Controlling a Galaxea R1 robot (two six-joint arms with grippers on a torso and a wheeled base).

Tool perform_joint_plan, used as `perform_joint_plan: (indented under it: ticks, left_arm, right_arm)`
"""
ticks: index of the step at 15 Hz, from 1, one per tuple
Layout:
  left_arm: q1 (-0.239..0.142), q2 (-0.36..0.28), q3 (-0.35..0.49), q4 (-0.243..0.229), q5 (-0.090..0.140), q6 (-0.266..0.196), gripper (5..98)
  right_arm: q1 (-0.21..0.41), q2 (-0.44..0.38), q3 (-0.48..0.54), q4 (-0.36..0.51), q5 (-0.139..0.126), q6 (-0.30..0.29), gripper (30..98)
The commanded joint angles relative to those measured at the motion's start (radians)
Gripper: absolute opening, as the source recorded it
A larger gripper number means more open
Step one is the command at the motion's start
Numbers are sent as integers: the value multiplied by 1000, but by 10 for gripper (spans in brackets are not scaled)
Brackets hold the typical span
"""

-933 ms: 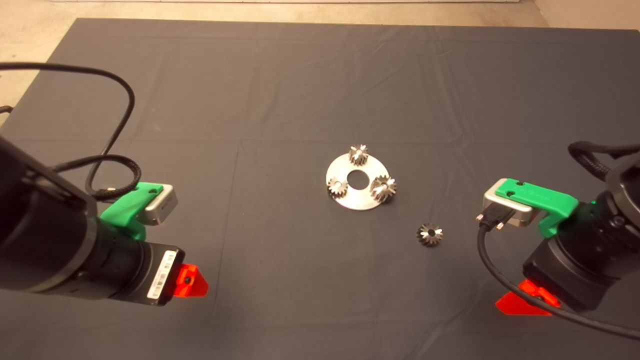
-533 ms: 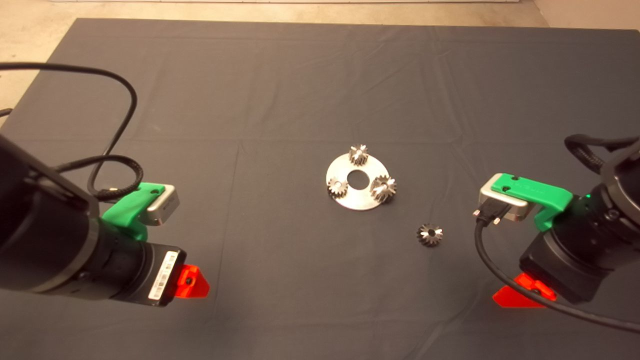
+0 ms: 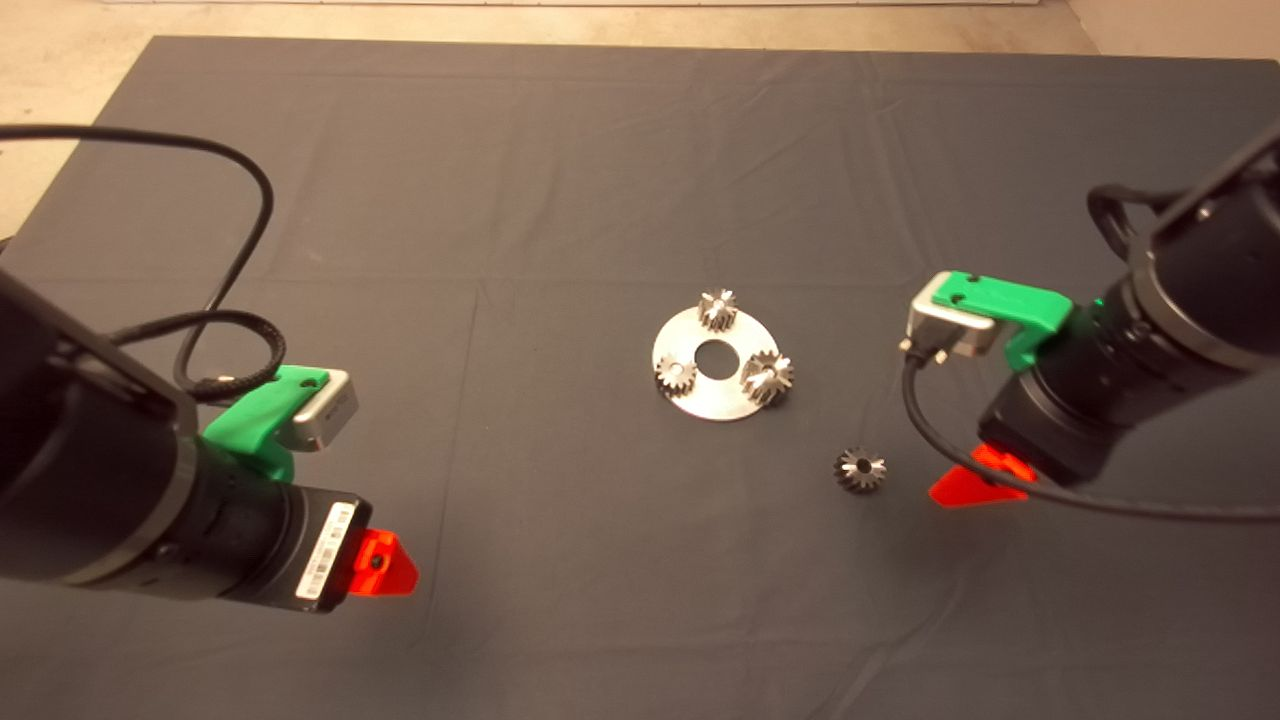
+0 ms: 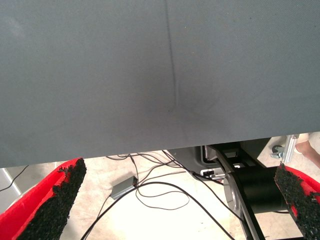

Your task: Remove an incorrectly installed larger gear and replace it with the correct smaller gear

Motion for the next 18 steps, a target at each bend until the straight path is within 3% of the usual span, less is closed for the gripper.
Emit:
perform_joint_plan:
  ticks: [1,8,18]
  left_arm:
    - [-9,0,15,-17,23,-2,978]
    - [-9,0,15,-17,23,-2,978]
    - [-9,1,15,-17,23,-2,978]
  right_arm:
    - [-157,111,-215,-239,-2,-104,977]
    - [-219,268,-327,-257,4,-87,977]
    - [-249,284,-458,-338,1,-92,977]
